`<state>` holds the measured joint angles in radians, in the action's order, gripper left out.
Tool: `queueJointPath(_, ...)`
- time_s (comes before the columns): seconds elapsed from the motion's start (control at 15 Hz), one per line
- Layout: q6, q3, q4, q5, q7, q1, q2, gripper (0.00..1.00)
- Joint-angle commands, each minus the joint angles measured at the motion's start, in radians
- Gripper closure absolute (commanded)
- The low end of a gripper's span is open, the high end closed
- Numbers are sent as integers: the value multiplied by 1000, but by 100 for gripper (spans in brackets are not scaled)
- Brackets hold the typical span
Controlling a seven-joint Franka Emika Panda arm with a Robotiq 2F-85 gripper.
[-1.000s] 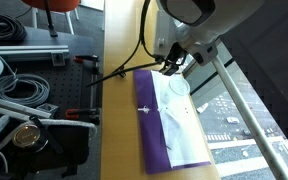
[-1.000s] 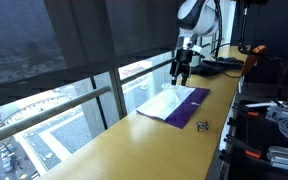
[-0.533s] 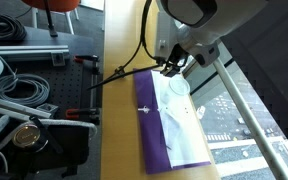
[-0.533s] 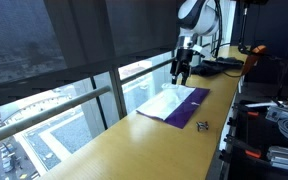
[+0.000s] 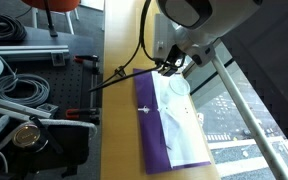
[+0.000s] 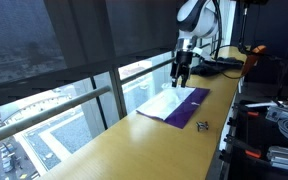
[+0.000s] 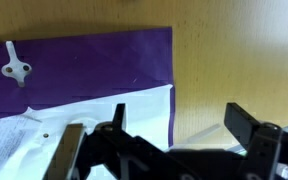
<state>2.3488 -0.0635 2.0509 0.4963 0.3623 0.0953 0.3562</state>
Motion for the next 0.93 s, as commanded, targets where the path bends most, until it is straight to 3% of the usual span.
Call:
queueJointPath(0.0, 7, -20, 3, -12, 19, 7, 0, 0)
queueJointPath(0.87, -4, -4, -21, -54, 15, 22, 7, 0)
